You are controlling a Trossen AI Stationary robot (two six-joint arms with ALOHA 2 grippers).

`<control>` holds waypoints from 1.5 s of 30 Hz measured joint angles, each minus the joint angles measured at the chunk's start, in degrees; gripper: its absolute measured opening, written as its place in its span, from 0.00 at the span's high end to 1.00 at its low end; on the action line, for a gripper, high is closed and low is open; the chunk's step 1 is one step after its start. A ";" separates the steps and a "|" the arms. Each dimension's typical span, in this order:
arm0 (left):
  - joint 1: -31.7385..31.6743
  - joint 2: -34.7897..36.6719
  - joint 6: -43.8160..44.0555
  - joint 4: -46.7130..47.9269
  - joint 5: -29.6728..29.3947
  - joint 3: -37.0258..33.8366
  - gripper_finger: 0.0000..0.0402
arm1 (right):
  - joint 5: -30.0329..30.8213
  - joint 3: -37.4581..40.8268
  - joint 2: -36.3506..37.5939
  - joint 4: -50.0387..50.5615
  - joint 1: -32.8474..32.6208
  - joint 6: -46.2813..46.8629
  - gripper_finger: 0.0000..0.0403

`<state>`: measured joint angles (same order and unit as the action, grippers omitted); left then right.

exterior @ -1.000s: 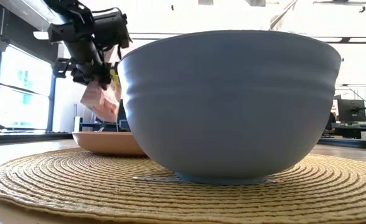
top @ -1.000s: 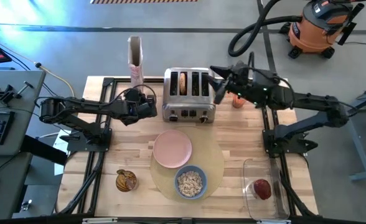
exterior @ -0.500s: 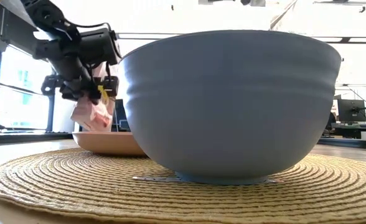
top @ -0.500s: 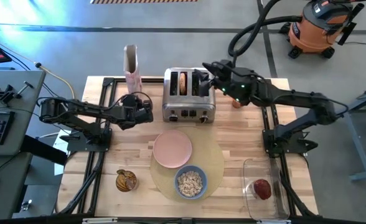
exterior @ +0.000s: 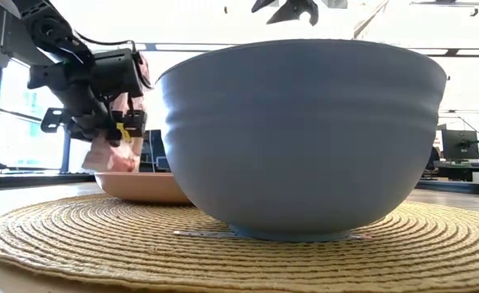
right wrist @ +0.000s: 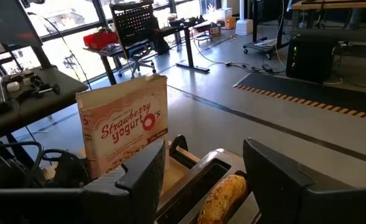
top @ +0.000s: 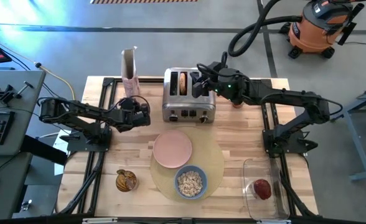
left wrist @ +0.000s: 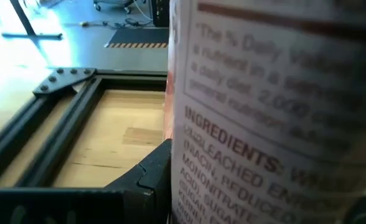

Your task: Arrange a breakfast setting

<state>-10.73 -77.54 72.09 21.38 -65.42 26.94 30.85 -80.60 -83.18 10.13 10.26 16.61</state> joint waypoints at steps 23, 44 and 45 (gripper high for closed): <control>-0.24 0.02 -1.79 -4.55 7.33 0.04 0.63 | -2.21 0.00 0.00 0.44 -0.04 -0.07 0.49; -0.96 -0.02 -3.33 -4.29 20.05 0.04 0.34 | -4.60 0.00 -0.02 0.91 -0.07 0.08 0.49; -0.96 -0.02 -3.32 -4.05 20.49 0.04 0.34 | -4.71 0.00 -0.02 1.05 -0.07 0.07 0.49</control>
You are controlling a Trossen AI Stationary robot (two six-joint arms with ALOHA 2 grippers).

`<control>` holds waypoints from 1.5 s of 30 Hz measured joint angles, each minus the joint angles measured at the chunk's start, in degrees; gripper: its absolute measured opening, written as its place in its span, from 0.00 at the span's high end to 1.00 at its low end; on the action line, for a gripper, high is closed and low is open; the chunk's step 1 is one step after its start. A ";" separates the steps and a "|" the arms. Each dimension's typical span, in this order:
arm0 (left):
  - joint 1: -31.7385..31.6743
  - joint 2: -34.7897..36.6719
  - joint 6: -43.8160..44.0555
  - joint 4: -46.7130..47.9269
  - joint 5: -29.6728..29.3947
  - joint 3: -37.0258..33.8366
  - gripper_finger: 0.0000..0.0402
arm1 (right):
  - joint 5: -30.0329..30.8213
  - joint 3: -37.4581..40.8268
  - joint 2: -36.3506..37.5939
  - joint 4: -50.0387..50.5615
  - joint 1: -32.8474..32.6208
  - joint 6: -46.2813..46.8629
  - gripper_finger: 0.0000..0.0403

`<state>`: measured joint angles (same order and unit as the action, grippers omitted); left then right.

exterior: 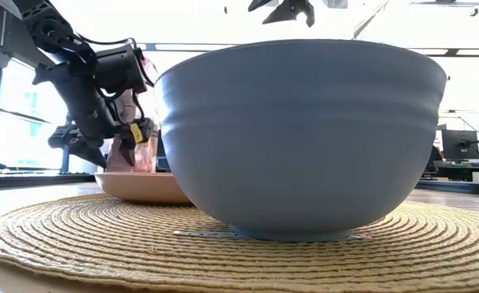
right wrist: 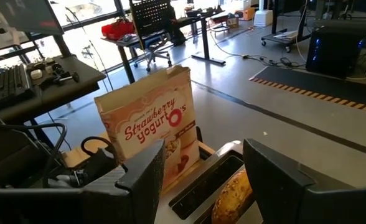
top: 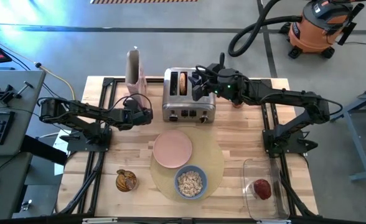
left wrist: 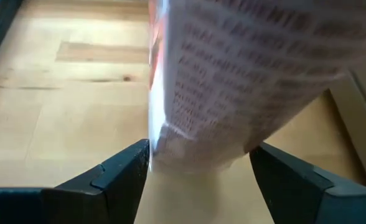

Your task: Arrange a breakfast setting

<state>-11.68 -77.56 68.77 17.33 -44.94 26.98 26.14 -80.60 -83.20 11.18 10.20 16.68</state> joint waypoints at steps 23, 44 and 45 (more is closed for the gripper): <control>2.36 8.93 6.13 14.24 8.91 -0.04 0.34 | -0.01 0.02 0.00 0.61 0.00 -0.01 0.49; 5.59 25.58 2.46 23.33 24.83 -0.04 0.34 | -0.68 0.02 0.00 0.61 0.00 6.32 0.49; 6.05 26.28 2.01 23.27 25.63 -0.04 0.34 | -0.71 0.02 0.00 0.63 0.00 7.77 0.49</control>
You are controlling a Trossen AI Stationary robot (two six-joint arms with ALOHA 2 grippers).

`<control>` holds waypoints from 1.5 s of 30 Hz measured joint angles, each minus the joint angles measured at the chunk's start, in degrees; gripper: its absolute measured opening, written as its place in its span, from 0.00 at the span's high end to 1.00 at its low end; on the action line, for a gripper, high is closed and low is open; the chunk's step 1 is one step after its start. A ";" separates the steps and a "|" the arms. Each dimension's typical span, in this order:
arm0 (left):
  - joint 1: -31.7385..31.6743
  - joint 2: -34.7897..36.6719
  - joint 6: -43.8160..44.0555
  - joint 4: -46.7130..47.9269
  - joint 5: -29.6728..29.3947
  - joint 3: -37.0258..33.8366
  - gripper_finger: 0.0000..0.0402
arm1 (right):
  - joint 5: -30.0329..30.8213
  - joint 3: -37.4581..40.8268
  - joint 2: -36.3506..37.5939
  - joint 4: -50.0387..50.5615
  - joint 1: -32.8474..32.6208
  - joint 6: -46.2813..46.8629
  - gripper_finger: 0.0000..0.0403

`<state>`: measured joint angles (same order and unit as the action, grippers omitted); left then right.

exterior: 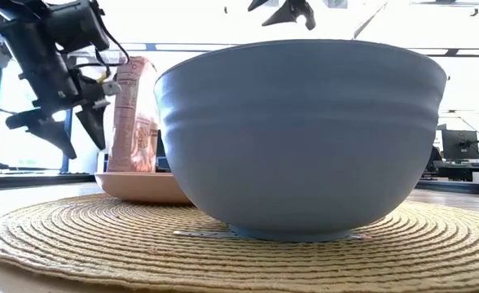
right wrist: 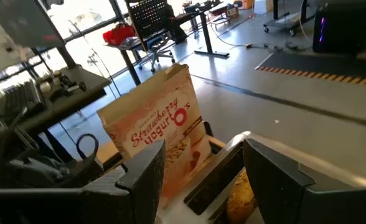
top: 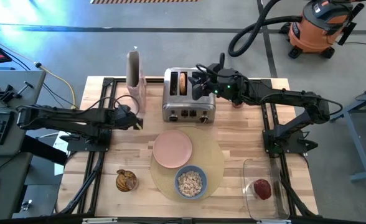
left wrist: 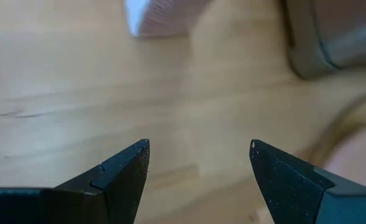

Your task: Arrange a breakfast setting

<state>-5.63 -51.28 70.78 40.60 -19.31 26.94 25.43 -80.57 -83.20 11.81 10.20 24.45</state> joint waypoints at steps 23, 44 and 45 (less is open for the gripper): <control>10.54 9.37 -19.30 -27.62 8.72 0.04 0.34 | -3.89 0.06 -6.24 -10.81 0.28 8.05 0.49; 10.54 9.63 -42.16 -50.58 6.52 0.04 0.34 | 4.37 -0.01 -9.74 -18.03 1.14 -5.27 0.49; 10.54 9.63 -42.44 -51.23 6.51 0.04 0.34 | 4.85 -0.02 -10.29 -18.09 1.48 -5.20 0.49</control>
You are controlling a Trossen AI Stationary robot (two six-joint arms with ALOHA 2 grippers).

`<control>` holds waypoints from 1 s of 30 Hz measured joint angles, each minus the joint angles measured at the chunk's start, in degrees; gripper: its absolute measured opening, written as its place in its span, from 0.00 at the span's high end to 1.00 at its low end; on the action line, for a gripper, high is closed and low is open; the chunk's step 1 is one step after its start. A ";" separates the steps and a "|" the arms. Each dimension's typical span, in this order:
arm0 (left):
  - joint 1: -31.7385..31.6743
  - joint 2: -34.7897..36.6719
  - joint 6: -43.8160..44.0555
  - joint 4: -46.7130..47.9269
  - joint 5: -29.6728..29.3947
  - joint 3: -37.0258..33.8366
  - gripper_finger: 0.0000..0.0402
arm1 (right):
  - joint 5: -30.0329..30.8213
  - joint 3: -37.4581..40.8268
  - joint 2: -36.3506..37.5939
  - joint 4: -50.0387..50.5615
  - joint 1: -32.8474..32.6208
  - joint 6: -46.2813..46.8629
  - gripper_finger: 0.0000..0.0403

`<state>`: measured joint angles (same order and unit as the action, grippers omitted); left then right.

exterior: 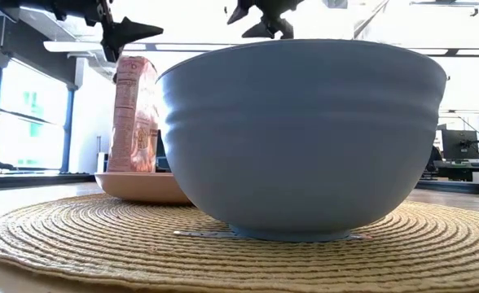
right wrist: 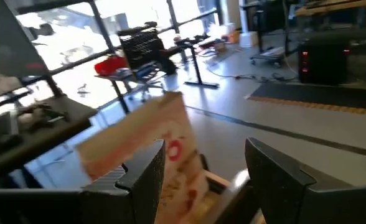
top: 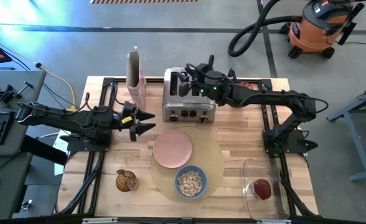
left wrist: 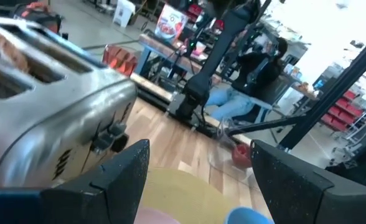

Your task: Arrange a breakfast setting

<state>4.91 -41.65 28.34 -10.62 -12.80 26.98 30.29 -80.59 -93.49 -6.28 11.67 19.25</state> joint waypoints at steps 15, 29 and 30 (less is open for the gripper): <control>0.00 -0.01 -0.11 0.51 -0.87 0.00 0.34 | 5.40 0.01 -7.21 2.10 0.64 6.44 0.49; 0.00 -0.02 0.00 3.68 -1.49 0.00 0.34 | 6.80 0.01 -7.13 8.45 1.01 9.10 0.49; 0.00 -0.02 0.00 3.66 -1.53 0.00 0.34 | 6.71 0.01 -7.14 8.69 1.08 9.24 0.49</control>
<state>4.91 -41.67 28.34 -6.96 -14.33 26.98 36.99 -80.58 -100.63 2.41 12.75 28.49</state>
